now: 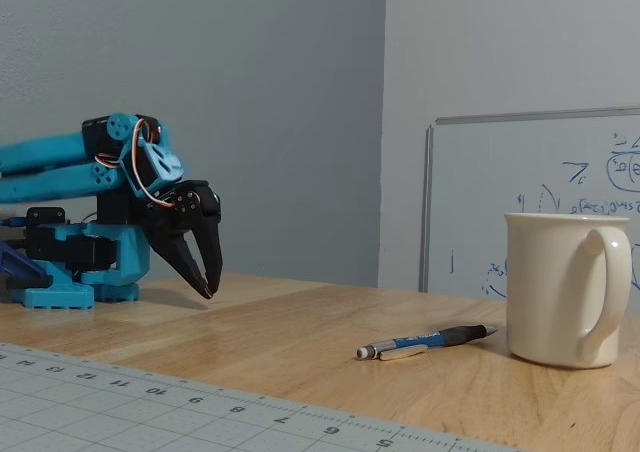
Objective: Touch the pen.
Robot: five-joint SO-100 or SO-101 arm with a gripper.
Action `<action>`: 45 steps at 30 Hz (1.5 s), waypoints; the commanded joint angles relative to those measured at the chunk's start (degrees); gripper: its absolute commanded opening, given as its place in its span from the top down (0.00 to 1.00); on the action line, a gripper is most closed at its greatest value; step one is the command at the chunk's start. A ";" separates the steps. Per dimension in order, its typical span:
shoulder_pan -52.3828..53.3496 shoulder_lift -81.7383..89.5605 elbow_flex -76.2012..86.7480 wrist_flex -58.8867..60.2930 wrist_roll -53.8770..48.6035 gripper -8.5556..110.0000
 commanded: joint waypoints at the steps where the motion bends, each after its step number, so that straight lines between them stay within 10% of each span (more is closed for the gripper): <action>1: 0.18 2.46 -0.53 -1.32 0.53 0.92; 20: 0.35 -2.02 -17.58 -17.67 0.00 0.92; 45: 4.22 -104.77 -103.54 -16.88 -0.09 0.92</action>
